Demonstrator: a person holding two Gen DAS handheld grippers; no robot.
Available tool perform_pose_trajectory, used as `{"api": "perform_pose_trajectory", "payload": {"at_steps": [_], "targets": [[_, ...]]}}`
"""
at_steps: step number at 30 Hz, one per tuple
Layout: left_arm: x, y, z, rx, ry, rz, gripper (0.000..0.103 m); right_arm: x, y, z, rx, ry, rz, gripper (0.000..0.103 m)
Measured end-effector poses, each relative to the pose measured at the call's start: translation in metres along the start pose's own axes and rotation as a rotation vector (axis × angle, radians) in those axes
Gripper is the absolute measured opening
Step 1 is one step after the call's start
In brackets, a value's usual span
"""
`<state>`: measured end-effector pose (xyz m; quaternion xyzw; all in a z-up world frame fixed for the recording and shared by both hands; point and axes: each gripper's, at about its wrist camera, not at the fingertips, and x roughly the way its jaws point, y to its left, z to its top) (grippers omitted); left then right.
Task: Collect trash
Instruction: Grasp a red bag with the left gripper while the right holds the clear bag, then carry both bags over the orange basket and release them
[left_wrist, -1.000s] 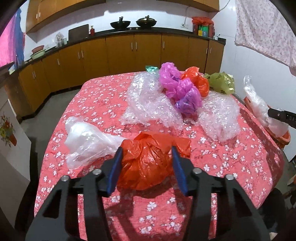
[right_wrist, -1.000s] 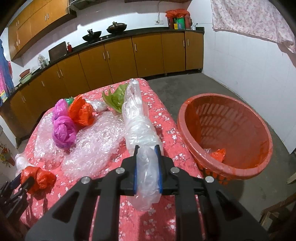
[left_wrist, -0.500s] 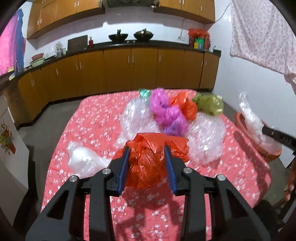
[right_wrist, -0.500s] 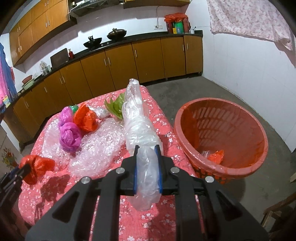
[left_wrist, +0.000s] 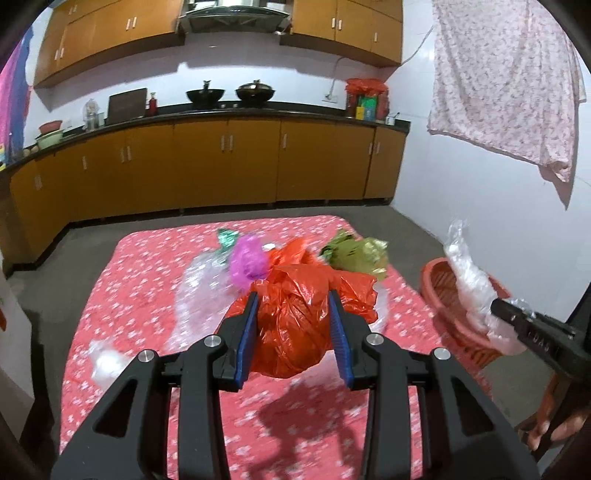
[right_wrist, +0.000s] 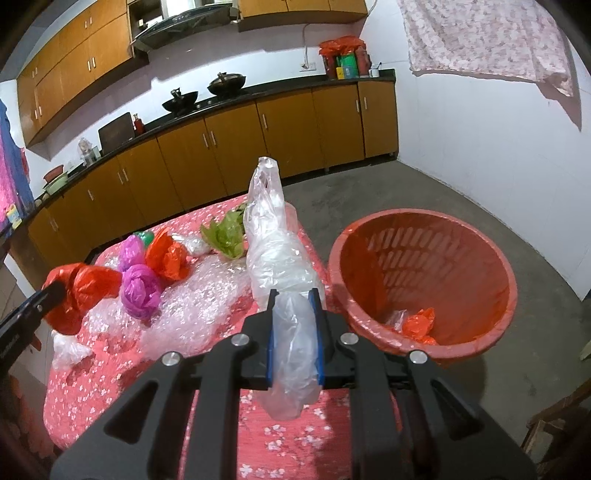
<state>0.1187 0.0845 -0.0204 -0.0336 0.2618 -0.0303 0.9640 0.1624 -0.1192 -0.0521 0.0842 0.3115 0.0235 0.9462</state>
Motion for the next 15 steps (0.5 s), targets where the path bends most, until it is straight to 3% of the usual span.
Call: {"api": "perform_pose_trajectory", "payload": {"at_steps": [15], "targets": [[0.028,-0.069,0.021,0.057,0.001,-0.136,0.037,-0.008,-0.048,0.010,0.068,-0.033,-0.078,0.017]]}}
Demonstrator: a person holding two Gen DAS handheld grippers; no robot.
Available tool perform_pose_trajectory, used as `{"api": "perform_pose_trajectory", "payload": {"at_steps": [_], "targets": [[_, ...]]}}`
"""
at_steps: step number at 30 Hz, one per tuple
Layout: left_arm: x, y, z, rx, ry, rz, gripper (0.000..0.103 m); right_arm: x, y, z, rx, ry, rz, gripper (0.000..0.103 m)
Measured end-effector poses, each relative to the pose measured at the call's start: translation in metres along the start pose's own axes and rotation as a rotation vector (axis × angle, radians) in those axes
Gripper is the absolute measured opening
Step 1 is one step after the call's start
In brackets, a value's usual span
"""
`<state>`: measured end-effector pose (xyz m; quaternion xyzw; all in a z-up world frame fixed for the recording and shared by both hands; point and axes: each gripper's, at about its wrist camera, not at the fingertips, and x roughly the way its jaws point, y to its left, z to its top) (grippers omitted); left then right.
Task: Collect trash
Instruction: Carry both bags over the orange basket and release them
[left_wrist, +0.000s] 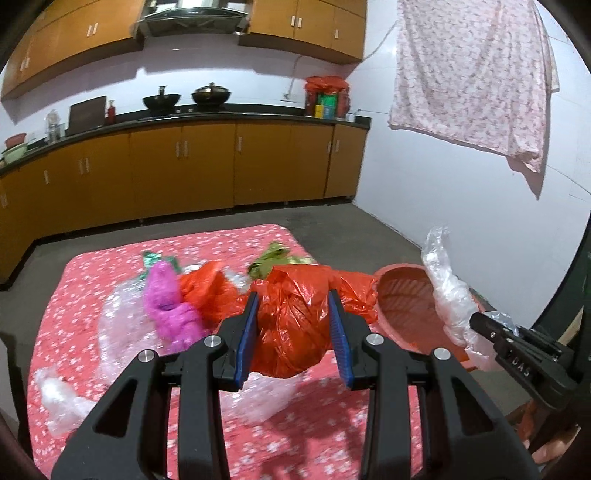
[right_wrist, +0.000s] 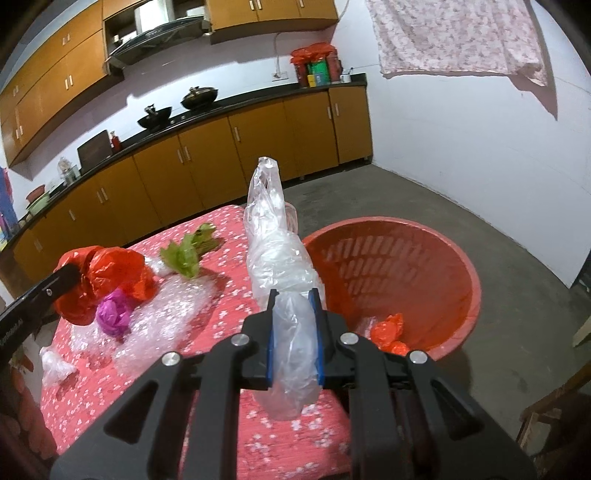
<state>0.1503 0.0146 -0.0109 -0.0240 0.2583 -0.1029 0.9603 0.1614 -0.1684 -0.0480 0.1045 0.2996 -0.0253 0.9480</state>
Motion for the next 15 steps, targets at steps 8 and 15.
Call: {"api": "perform_pose_trajectory", "payload": {"at_steps": [8,15], "targets": [[0.021,-0.029,0.012,0.026,0.004,-0.067,0.037,0.004,-0.028,0.007,0.044,-0.018,-0.048,0.017],[0.047,-0.060,0.019,0.052,0.014,-0.132,0.037,0.007,-0.054,0.016,0.090,-0.047,-0.103,0.016]]}}
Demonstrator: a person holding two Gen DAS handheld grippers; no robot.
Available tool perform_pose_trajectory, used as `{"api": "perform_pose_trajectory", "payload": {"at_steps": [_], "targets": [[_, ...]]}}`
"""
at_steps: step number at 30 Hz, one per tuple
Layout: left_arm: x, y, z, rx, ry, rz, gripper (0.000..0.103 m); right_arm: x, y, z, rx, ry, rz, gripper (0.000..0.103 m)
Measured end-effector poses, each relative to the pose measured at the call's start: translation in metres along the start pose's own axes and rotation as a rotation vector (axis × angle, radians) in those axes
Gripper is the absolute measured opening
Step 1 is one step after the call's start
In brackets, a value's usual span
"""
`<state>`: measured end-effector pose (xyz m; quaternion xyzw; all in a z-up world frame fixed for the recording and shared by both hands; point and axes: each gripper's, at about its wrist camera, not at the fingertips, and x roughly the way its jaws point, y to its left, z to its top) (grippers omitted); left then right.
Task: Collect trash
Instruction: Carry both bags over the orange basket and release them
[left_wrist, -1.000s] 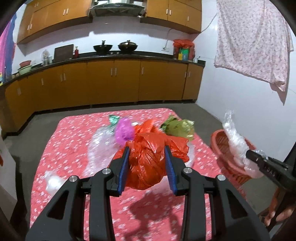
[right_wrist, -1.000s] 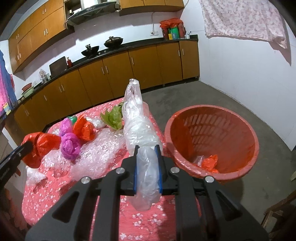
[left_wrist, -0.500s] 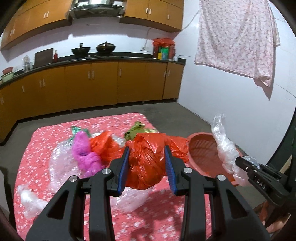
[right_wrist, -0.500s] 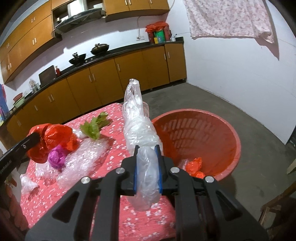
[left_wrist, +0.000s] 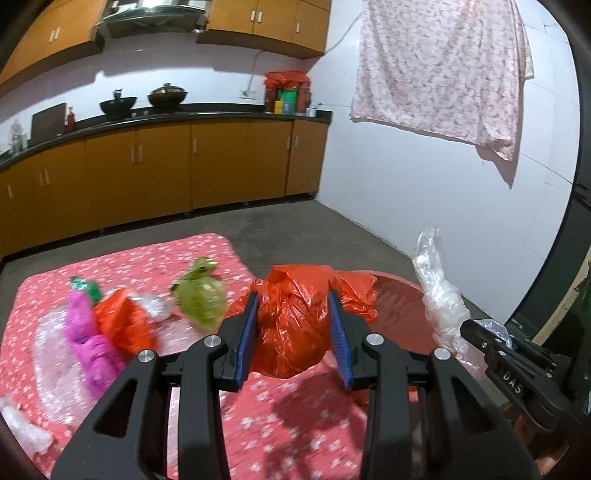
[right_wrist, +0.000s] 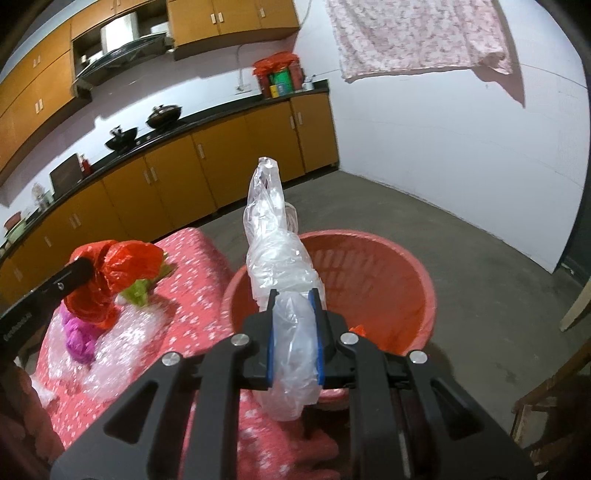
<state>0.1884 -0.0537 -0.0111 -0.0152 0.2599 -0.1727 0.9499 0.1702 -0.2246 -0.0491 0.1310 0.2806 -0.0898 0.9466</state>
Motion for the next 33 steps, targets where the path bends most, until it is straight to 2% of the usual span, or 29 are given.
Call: {"api": "perform_pose_trajectory", "payload": {"at_steps": [12,26,29,31,33], "targets": [[0.056,-0.041,0.005,0.049,0.053,-0.098,0.037,0.027,-0.047,0.013,0.079,-0.015,-0.074,0.016],[0.098,-0.066,0.002,0.080,0.108,-0.157,0.038,0.049,-0.062,0.015,0.114,-0.013,-0.072,0.017],[0.105,-0.070,0.002,0.082,0.118,-0.165,0.041,0.050,-0.062,0.014,0.120,-0.021,-0.055,0.020],[0.108,-0.072,0.001,0.081,0.121,-0.164,0.048,0.049,-0.067,0.015,0.125,-0.029,-0.050,0.022],[0.112,-0.071,0.001,0.073,0.128,-0.164,0.057,0.049,-0.069,0.015,0.132,-0.035,-0.045,0.032]]}}
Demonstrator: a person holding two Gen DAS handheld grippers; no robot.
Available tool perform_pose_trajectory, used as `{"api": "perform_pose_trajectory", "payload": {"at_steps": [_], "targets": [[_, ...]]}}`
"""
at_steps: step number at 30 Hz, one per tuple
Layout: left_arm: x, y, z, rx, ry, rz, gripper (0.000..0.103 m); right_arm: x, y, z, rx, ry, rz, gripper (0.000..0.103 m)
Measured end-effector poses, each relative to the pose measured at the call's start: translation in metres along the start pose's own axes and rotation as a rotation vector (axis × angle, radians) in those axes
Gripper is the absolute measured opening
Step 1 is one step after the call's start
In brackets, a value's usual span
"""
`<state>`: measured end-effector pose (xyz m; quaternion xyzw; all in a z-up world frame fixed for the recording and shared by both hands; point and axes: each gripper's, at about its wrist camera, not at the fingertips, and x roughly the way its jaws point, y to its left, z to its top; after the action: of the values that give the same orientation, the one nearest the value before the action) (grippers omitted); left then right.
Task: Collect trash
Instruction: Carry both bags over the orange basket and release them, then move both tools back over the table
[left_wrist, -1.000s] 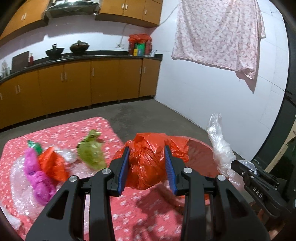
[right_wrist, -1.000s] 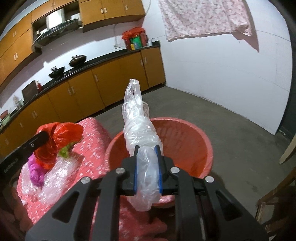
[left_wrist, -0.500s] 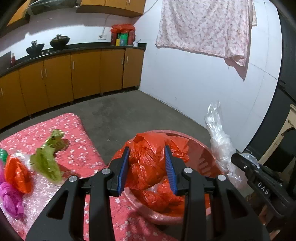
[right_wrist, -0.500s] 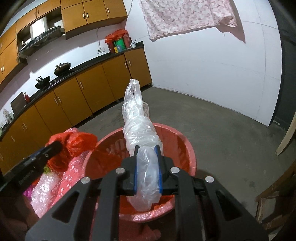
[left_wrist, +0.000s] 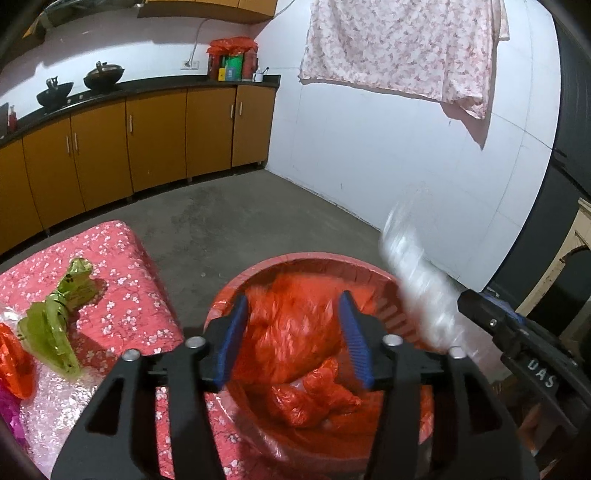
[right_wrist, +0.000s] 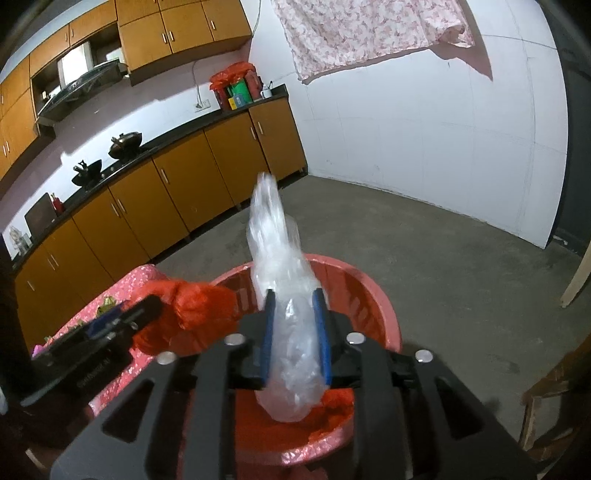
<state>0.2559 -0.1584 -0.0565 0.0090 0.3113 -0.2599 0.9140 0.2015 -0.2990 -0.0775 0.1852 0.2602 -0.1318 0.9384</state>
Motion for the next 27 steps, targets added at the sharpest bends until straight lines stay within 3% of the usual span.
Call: {"api": "perform_pose_trajectory", "payload": {"at_steps": [6,11,12,19,23,27], "targets": [[-0.001,0.016,-0.002,-0.047,0.016,0.036,0.064,-0.007,-0.004,0.001,-0.003,-0.021,-0.029,0.048],[-0.027,0.035,-0.004,-0.069,-0.034,0.100,0.075,-0.025,0.000,0.000,-0.055,-0.102,-0.102,0.095],[-0.031,0.037,-0.004,-0.067,-0.043,0.110,0.077,-0.030,0.004,0.000,-0.076,-0.124,-0.112,0.099],[-0.089,0.057,-0.016,-0.074,-0.116,0.216,0.093,-0.047,0.041,-0.002,-0.198,-0.146,-0.133,0.099],[-0.126,0.071,-0.029,-0.070,-0.147,0.288,0.098,-0.061,0.071,-0.010,-0.242,-0.182,-0.060,0.099],[-0.166,0.090,-0.051,-0.048,-0.172,0.394,0.101,-0.067,0.099,-0.019,-0.267,-0.152,0.012,0.099]]}}
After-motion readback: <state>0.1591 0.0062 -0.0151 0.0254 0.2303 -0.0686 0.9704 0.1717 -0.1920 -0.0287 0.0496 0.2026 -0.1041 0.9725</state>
